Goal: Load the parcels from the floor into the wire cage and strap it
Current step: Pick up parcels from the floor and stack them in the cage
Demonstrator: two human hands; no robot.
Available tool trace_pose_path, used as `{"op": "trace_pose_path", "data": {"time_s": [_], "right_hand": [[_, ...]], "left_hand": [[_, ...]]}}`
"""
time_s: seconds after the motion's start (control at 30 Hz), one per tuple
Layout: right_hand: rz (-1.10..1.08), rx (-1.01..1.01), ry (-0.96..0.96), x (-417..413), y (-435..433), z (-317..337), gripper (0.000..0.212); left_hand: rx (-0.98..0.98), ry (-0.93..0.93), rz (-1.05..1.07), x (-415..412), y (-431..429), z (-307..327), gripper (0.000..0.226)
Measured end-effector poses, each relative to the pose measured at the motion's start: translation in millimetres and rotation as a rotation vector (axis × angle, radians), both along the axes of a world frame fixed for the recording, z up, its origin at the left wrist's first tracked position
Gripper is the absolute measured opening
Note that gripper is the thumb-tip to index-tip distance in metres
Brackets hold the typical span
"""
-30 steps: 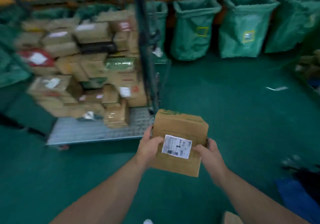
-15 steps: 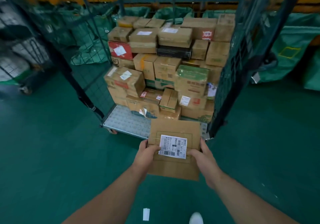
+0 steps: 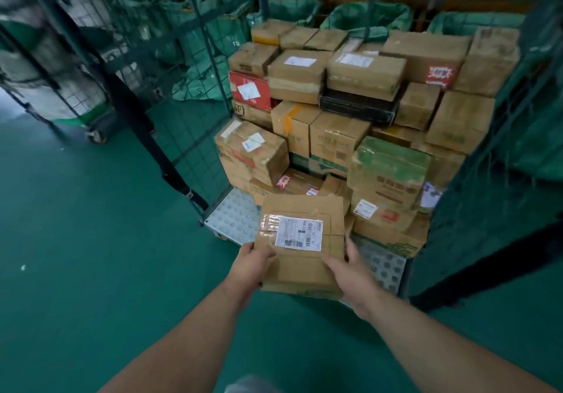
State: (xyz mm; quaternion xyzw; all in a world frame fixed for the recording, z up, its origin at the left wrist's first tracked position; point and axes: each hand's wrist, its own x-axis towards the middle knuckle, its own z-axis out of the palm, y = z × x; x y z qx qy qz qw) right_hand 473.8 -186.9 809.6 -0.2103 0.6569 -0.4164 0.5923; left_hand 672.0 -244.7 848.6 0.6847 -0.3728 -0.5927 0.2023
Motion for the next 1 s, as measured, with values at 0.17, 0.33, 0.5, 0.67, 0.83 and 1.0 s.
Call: {"op": "trace_pose_path", "data": {"time_s": [0.17,0.33,0.5,0.67,0.83,1.0], "right_hand": [[0.002,0.035,-0.093,7.0,-69.0,-24.3,0.066],[-0.103,0.05,-0.055,21.1,-139.0,-47.8,0.063],[-0.227,0.102,-0.014,39.4,-206.6,-58.3,0.06],[-0.317,0.163,0.067,36.4,-265.7,-69.3,0.058],[-0.379,0.245,0.078,12.9,-311.4,-101.0,0.031],[-0.334,0.289,0.092,-11.5,-360.5,-148.1,0.023]], "left_hand": [[-0.014,0.068,0.004,5.7,-73.2,-16.1,0.046],[0.155,0.072,-0.172,19.4,-166.2,-43.1,0.05],[0.204,0.071,-0.274,21.9,-254.9,-63.3,0.041],[0.248,0.043,-0.345,1.7,-326.5,-79.4,0.044],[0.274,0.041,-0.39,-28.2,-372.3,-108.9,0.044],[0.305,-0.046,-0.369,-51.8,-413.8,-146.5,0.049]]}}
